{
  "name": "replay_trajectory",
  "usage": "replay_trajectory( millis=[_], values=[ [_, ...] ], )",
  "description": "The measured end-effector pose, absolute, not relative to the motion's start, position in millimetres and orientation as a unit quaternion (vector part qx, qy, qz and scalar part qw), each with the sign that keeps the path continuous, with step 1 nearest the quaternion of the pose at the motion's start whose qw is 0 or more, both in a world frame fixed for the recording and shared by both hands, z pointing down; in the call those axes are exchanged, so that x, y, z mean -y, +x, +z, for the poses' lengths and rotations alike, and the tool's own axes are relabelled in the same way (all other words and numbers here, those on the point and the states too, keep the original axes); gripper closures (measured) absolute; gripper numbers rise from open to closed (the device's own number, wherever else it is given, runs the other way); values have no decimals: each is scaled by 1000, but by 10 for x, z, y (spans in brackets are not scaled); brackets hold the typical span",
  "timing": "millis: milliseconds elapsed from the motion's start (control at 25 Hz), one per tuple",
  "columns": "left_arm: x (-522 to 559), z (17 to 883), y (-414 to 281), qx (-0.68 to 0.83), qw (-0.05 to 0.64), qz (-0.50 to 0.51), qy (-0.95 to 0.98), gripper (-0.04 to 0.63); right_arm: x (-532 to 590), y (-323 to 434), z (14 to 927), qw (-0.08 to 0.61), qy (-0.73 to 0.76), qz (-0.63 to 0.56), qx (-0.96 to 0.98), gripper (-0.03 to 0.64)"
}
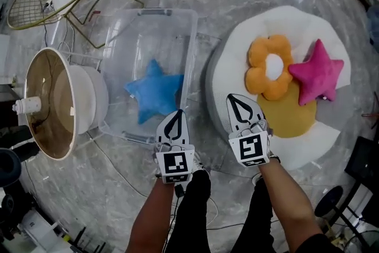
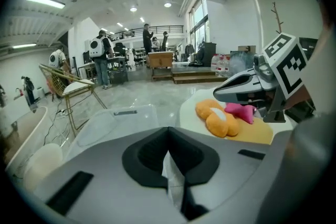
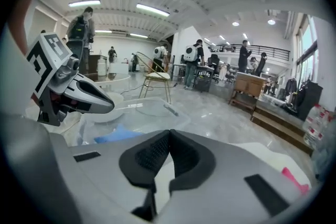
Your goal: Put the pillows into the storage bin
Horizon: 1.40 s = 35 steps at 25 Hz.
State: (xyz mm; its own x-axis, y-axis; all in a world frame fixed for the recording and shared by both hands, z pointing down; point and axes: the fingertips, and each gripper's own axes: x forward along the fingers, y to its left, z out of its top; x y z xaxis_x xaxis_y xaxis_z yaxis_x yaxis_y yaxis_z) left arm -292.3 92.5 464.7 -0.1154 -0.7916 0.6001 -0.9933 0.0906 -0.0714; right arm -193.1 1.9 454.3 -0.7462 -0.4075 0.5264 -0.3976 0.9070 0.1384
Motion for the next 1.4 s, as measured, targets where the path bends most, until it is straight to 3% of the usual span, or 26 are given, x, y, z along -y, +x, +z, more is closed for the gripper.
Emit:
replay_trajectory(
  millis=[560,680,800,840,880,920,1120,1400],
  values=[
    [202,5025,-1167,629,178,268,708,578,652,89,4963,274,327,36,904,600],
    [404,5146,-901,618,163,266,721,578,724,329,5185,279,329,54,900,559],
    [458,5311,-718,598,151,285,733,574,739,501,5393,282,332,85,896,381],
    [475,5372,-682,590,150,291,738,513,756,546,5455,281,336,96,894,341],
    [498,5433,-651,582,152,295,742,398,780,585,5515,280,339,105,892,291],
    [524,5492,-624,577,153,297,745,344,807,619,5578,279,341,113,891,240],
    [620,5913,-459,540,159,324,761,246,912,713,6015,287,330,159,885,33],
    [942,6483,-342,489,158,395,762,204,1203,890,6746,332,308,202,868,18]
  ],
)
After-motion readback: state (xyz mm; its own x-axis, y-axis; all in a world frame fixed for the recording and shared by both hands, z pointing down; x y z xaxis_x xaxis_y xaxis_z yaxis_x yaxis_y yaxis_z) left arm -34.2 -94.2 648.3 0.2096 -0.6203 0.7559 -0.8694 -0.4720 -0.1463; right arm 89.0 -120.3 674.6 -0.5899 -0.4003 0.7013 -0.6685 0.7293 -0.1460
